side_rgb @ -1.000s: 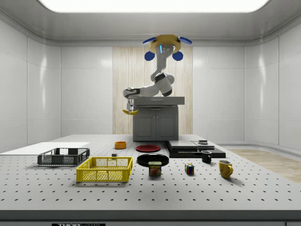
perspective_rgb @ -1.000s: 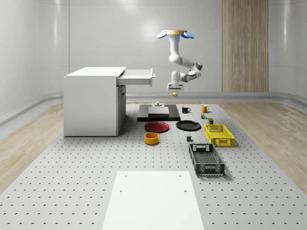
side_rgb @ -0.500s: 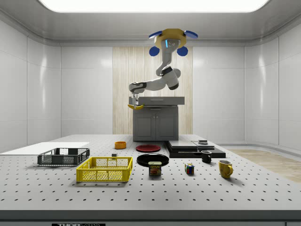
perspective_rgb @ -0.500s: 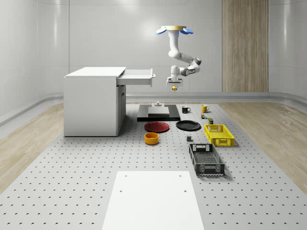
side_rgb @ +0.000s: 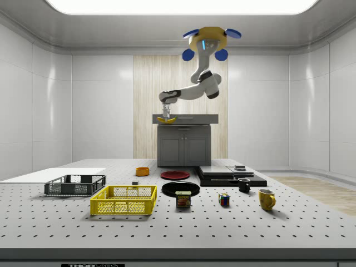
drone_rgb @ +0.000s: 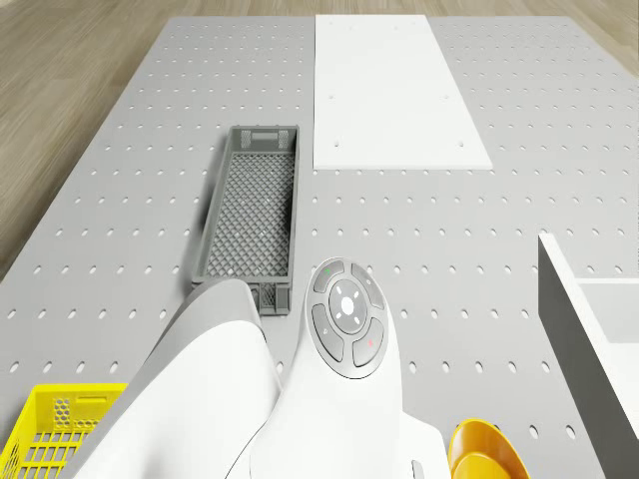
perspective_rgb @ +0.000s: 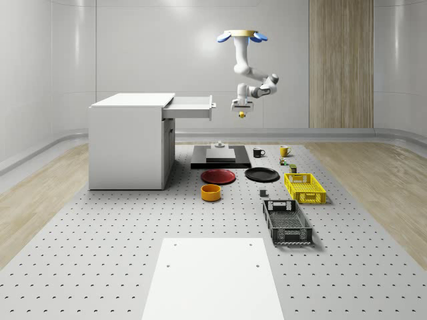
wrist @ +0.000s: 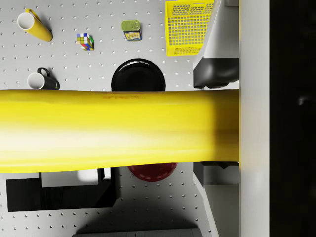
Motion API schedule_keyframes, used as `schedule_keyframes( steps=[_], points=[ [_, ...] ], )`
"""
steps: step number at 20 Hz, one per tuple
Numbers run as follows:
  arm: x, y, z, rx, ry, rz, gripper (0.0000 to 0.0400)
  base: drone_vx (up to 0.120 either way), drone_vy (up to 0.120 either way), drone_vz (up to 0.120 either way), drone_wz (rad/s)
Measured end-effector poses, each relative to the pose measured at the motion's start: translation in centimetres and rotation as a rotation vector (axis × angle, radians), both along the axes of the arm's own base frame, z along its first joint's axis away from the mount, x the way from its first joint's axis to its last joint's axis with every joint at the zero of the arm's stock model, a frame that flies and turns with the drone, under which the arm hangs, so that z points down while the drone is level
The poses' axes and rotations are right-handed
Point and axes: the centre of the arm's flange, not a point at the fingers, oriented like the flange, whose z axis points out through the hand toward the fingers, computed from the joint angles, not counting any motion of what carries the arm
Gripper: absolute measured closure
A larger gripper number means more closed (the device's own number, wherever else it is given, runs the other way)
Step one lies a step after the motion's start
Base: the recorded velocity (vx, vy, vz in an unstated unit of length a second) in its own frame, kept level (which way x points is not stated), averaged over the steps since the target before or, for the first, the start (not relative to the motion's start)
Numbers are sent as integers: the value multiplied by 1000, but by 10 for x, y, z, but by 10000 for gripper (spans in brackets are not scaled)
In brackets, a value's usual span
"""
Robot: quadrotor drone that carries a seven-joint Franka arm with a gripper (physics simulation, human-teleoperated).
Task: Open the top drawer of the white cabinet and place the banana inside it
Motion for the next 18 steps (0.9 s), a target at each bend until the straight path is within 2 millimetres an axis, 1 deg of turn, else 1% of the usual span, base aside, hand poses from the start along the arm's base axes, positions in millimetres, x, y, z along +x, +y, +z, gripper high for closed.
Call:
schedule_keyframes(
  steps=[18],
  points=[
    [0, 0, 0, 0, 0, 0, 208, -120, 0, 120, 0]
  ],
)
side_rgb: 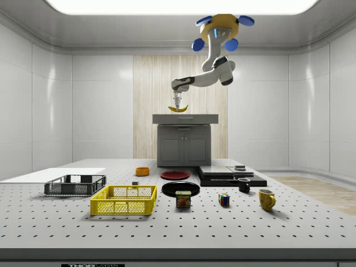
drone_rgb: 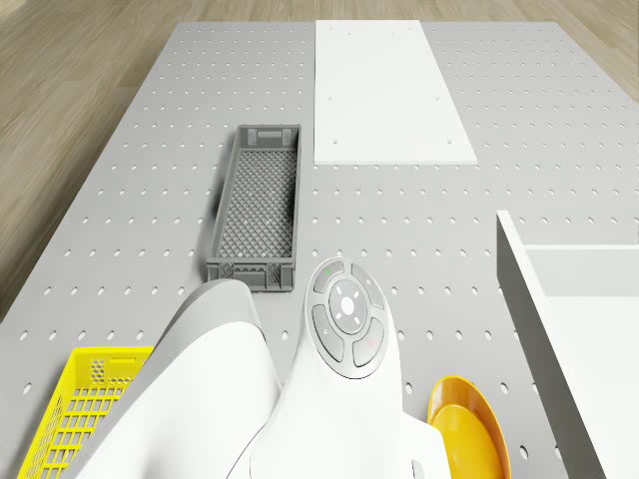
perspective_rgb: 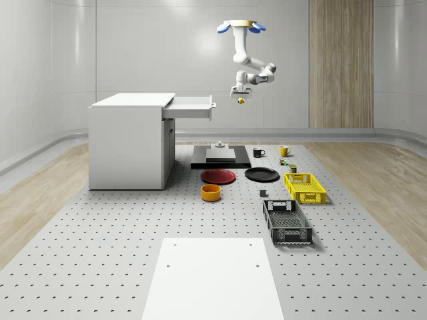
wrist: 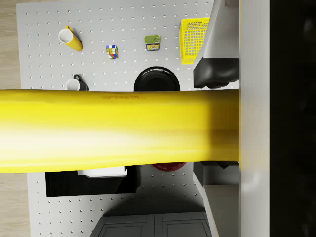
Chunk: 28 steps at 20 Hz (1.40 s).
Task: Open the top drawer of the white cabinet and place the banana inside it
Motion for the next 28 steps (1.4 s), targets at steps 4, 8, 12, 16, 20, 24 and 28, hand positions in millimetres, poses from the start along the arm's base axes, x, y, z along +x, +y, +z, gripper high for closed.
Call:
schedule_keyframes(
  steps=[4, 8, 12, 16, 20, 24, 28],
  points=[
    [0, 0, 0, 0, 0, 0, 208, -120, 0, 120, 0],
    [0, 0, 0, 0, 0, 0, 208, -120, -40, 100, 0],
    [0, 0, 0, 0, 0, 0, 208, -20, -120, 0, 0],
    [0, 0, 0, 0, 0, 0, 208, 0, -120, 0, 0],
    [0, 0, 0, 0, 0, 0, 208, 0, -120, 50, 0],
    [0, 0, 0, 0, 0, 0, 208, 0, -120, 40, 0],
    [0, 0, 0, 0, 0, 0, 208, 0, -120, 0, 0]
  ],
)
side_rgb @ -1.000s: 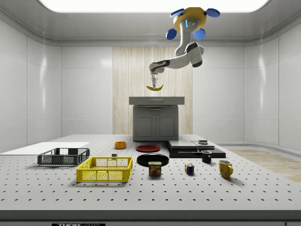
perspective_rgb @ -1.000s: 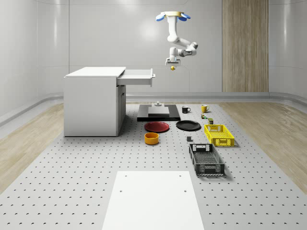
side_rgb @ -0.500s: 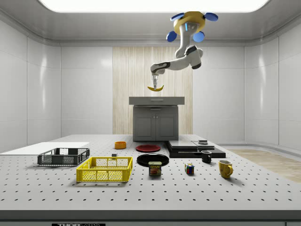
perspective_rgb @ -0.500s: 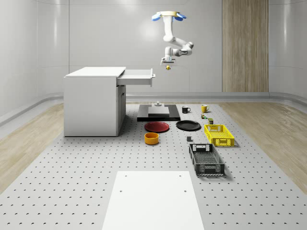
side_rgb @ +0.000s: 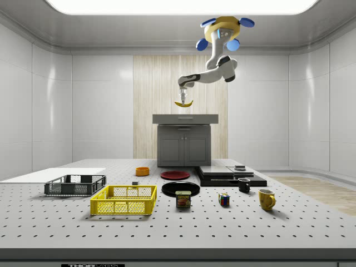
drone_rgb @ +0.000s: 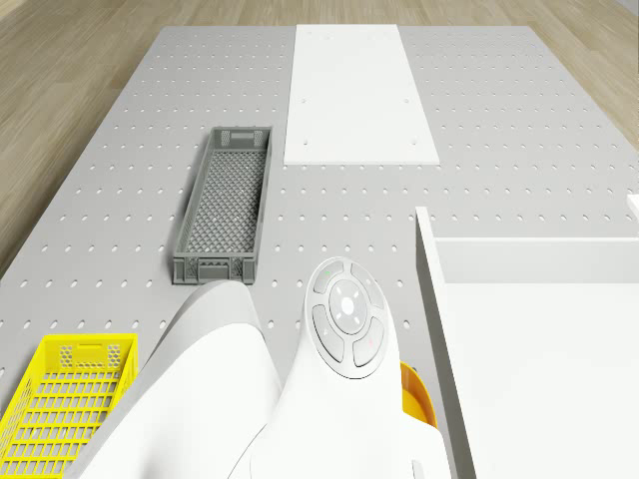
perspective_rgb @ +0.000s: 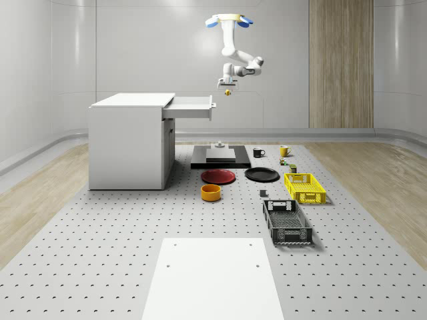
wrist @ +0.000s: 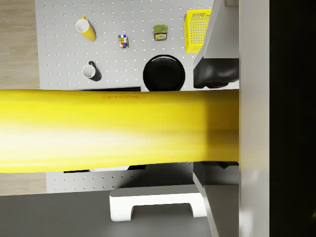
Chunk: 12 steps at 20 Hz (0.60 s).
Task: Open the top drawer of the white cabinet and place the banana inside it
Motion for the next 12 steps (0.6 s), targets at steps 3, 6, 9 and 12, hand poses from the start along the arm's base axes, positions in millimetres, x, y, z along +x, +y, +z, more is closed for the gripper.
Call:
schedule_keyframes(
  steps=[3, 6, 9, 12],
  points=[
    [0, 0, 0, 0, 0, 0, 208, 0, -120, 0, 0],
    [0, 0, 0, 0, 0, 0, 208, 0, -120, 0, 0],
    [0, 0, 0, 0, 0, 0, 208, 0, -120, 0, 0],
    [0, 0, 0, 0, 0, 0, 208, 0, -120, 0, 0]
  ],
)
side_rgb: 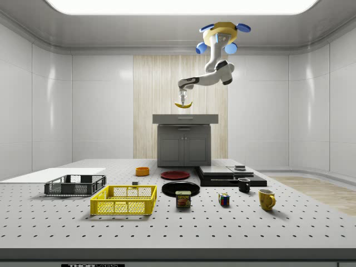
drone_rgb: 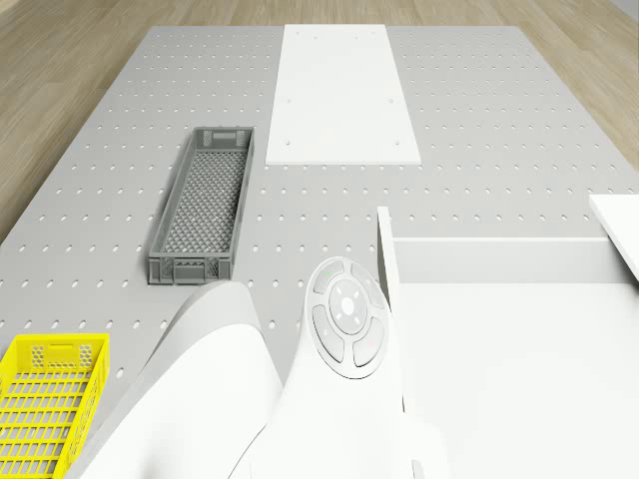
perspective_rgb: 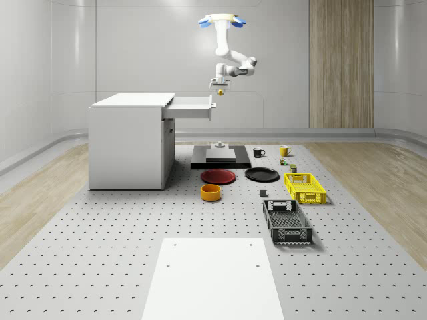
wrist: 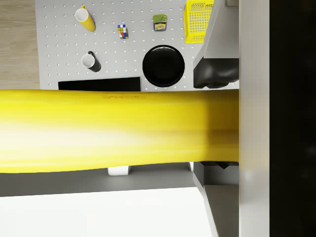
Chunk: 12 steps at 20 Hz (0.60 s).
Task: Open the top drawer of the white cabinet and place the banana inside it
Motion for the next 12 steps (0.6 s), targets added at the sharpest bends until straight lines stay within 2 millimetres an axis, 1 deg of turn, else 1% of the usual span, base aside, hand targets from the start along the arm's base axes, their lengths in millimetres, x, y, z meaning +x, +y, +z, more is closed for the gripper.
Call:
schedule_keyframes(
  steps=[12],
  points=[
    [0, 0, 0, 0, 0, 0, 208, 0, -120, 0, 0]
  ],
)
